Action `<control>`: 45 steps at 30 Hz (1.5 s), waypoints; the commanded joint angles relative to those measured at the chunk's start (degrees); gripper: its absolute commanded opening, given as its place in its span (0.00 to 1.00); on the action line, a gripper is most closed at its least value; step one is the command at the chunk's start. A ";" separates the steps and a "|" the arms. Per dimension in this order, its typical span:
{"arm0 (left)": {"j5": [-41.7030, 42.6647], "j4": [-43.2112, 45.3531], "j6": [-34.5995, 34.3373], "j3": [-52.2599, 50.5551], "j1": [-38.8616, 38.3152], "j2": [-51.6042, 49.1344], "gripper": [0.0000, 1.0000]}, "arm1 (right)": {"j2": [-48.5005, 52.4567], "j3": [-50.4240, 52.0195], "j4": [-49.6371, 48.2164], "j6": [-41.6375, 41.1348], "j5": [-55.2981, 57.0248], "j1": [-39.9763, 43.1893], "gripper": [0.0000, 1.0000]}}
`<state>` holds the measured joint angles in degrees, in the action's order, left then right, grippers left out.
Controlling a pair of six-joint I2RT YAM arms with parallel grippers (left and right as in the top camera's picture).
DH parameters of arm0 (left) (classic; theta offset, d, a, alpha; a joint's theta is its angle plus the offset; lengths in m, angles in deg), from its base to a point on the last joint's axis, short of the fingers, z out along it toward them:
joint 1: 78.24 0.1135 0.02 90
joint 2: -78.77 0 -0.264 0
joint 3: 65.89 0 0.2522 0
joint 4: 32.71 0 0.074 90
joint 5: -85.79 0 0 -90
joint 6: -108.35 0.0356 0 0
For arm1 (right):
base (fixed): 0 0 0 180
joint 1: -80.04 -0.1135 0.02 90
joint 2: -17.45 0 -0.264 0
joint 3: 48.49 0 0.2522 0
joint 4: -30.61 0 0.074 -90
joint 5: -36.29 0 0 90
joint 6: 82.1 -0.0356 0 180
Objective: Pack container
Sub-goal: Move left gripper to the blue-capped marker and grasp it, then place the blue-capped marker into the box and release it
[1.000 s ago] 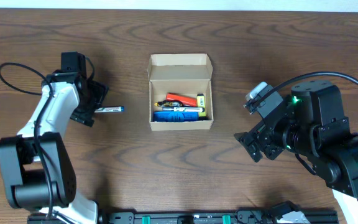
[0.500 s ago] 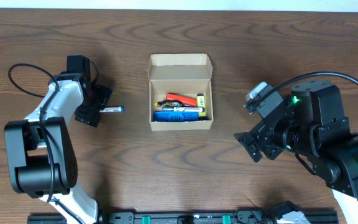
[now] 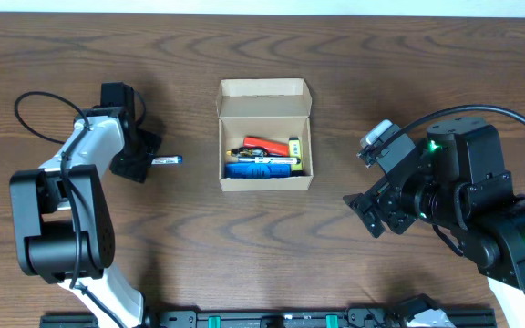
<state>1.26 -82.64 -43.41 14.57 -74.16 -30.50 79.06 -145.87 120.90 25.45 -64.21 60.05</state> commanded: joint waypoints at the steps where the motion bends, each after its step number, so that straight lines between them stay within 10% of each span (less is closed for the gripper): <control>1: -2.36 0.24 -0.04 -0.48 -0.79 -3.13 0.43 | -0.11 0.07 0.09 -0.15 -0.02 0.46 0.99; 11: -1.88 0.13 0.37 -0.48 -0.87 -3.13 0.06 | -0.11 0.07 0.09 -0.15 -0.02 0.46 0.99; 20: 4.94 -1.55 13.20 3.67 -1.77 0.61 0.06 | -0.11 0.07 0.09 -0.15 -0.02 0.46 0.99; 26: 5.20 1.44 32.46 8.00 -5.25 8.72 0.06 | -0.11 0.07 0.09 -0.15 -0.02 0.46 0.99; 34: 15.76 3.76 78.75 9.68 -16.26 17.40 0.06 | -0.11 0.07 0.09 -0.15 -0.02 0.46 0.99; 45: 15.34 0.46 117.50 9.64 -32.09 17.77 0.06 | -0.11 0.07 0.09 -0.15 -0.02 0.46 0.99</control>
<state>15.93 -81.19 57.46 24.08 -104.59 -12.21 79.06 -145.87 120.93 25.45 -64.19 60.05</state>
